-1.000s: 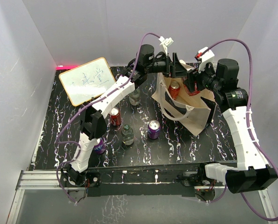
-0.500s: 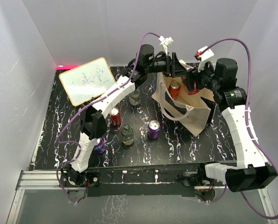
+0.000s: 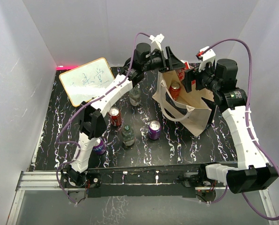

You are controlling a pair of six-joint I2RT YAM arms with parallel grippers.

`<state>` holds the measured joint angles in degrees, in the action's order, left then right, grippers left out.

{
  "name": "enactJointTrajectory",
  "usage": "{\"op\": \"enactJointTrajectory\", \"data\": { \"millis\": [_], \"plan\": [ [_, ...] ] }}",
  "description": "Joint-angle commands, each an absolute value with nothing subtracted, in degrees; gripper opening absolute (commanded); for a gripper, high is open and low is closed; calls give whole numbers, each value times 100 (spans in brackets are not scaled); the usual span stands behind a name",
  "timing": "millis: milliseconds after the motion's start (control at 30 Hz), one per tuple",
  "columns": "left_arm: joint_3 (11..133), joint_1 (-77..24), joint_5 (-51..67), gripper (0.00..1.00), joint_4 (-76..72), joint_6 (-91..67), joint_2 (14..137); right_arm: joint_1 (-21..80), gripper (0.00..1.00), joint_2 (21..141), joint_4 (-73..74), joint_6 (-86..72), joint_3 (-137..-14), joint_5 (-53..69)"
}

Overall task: Place the beverage into the canvas bag
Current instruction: Place the drink in the canvas bag.

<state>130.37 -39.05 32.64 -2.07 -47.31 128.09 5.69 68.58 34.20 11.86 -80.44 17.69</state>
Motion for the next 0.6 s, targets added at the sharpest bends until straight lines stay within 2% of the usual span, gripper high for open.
{"op": "enactJointTrajectory", "data": {
  "millis": [0, 333, 567],
  "plan": [
    [13163, -3705, 2891, 0, -549, -5381, 12118, 598, 88, 6817, 3293, 1031, -8315, 1707],
    [12822, -3362, 3117, 0, -1024, -6039, 11839, 596, 93, 7091, 3478, 1024, -8576, 1916],
    [12709, -3235, 3171, 0, -1130, -6289, 11608, 597, 93, 7094, 2661, 798, -8111, 2463]
  ]
}}
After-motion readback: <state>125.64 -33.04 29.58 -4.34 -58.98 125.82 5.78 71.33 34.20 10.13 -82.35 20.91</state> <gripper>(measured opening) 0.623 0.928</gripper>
